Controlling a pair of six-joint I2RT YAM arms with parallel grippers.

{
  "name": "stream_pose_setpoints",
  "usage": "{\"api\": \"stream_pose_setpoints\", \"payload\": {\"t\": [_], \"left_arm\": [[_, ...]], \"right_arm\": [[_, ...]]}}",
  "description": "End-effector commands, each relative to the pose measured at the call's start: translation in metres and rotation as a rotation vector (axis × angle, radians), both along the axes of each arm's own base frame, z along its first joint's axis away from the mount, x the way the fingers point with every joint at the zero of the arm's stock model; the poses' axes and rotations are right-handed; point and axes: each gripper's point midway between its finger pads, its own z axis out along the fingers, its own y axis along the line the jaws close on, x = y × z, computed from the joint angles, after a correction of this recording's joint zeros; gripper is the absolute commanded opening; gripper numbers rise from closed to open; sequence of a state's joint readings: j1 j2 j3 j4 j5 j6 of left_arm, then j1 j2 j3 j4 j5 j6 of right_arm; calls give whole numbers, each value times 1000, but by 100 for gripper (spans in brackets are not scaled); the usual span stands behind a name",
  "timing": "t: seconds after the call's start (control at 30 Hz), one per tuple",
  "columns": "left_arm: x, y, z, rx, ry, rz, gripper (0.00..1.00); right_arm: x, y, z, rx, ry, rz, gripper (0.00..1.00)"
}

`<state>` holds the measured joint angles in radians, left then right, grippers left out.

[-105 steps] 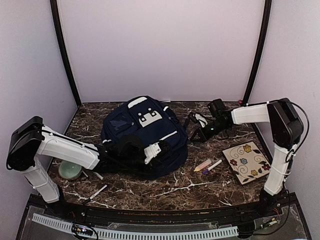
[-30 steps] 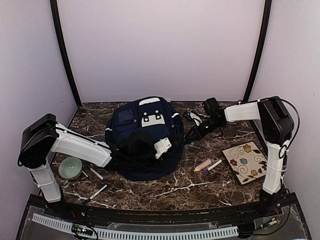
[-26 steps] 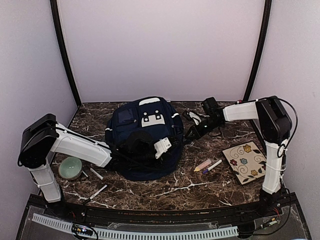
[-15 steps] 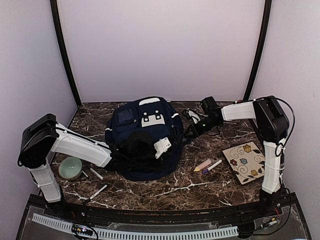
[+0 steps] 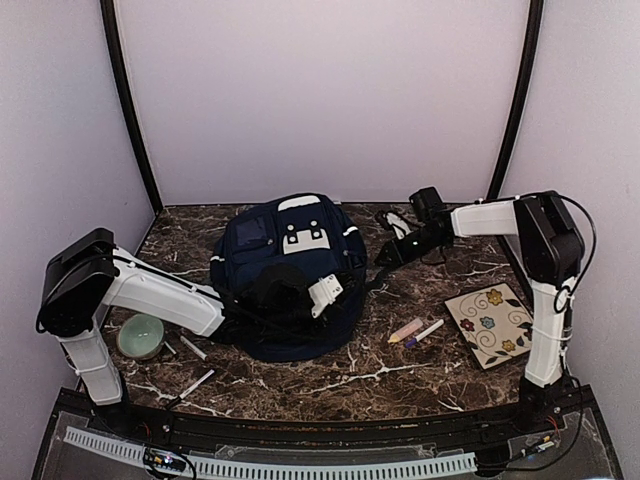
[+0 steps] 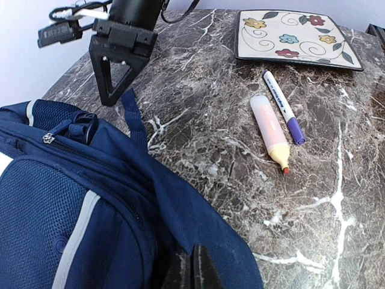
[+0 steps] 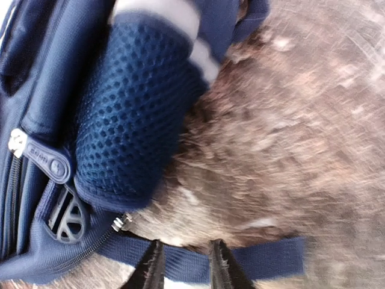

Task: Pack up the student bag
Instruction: Zip the student bag into the largest pocket of the bag, then pick up the pen from the center of the board.

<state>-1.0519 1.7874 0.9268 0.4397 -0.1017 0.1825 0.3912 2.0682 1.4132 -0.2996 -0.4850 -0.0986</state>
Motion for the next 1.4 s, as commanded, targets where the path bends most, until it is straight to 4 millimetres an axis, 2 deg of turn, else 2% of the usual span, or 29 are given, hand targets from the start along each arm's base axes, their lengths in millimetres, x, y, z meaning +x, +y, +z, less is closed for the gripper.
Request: {"api": "stream_pose_setpoints", "payload": {"t": [0.0, 0.03, 0.07, 0.1, 0.13, 0.17, 0.2, 0.23, 0.33, 0.4, 0.47, 0.63, 0.73, 0.8, 0.87, 0.9, 0.93, 1.0, 1.03, 1.07, 1.13, 1.17, 1.2, 1.27, 1.33, 1.37], "left_arm": [[5, 0, 23, -40, -21, 25, 2], [1, -1, 28, -51, -19, 1, 12], [0, -1, 34, -61, -23, -5, 27], [1, -1, 38, -65, -29, 0, 41], [1, 1, 42, -65, -31, 8, 53], [3, 4, 46, -66, -35, 25, 79], [5, 7, 51, -73, -39, 48, 96], [7, 11, 56, -83, -40, 73, 98], [18, 27, 75, -101, -53, 184, 99], [30, 43, 85, -82, -63, 284, 99], [37, 56, 93, -67, -85, 329, 99], [54, 90, 115, -99, -110, 399, 99], [66, 105, 129, -107, -94, 423, 99], [84, 128, 144, -119, -127, 539, 99], [106, 168, 149, -105, -149, 780, 99], [116, 189, 148, -78, -156, 894, 99], [124, 199, 142, -36, -149, 943, 99], [135, 192, 131, 39, -114, 838, 99], [137, 190, 128, 54, -109, 810, 99], [140, 185, 127, 51, -129, 772, 91], [130, 164, 111, 87, -128, 586, 64], [124, 155, 105, 94, -108, 515, 56], [118, 148, 100, 94, -82, 466, 52], [106, 138, 95, 78, -30, 387, 52], [86, 124, 90, 43, 24, 264, 63], [80, 119, 89, 30, 40, 229, 64]], "right_arm": [[9, -12, 68, 36, -163, -20, 34], [6, -14, 80, 42, -195, -11, 38], [2, -15, 90, 47, -219, -4, 43], [-2, -17, 109, 53, -267, 6, 51], [-6, -19, 120, 54, -298, 15, 89], [-10, -20, 132, 55, -327, 28, 99], [-15, -21, 142, 54, -350, 41, 99], [-18, -23, 150, 46, -370, 46, 99], [-23, -32, 169, 23, -408, 16, 99], [-26, -36, 168, 5, -405, 9, 99], [-33, -40, 179, 4, -428, 11, 99], [-61, -44, 179, -12, -439, 93, 99], [-78, -49, 194, -6, -480, 115, 99], [-83, -57, 212, -30, -525, 93, 99], [-79, -68, 230, -71, -589, 15, 99], [-76, -75, 236, -101, -620, -26, 99], [-77, -78, 239, -113, -642, -30, 99], [-80, -81, 234, -159, -684, 31, 99], [-77, -86, 229, -176, -685, -3, 99], [-74, -91, 220, -186, -664, -38, 99], [-81, -86, 204, -198, -631, 49, 96], [-89, -83, 188, -201, -601, 103, 91], [-97, -80, 178, -202, -588, 166, 86], [-116, -75, 162, -211, -572, 288, 82], [-133, -70, 140, -246, -525, 414, 74], [-143, -69, 128, -271, -488, 475, 70]]}}
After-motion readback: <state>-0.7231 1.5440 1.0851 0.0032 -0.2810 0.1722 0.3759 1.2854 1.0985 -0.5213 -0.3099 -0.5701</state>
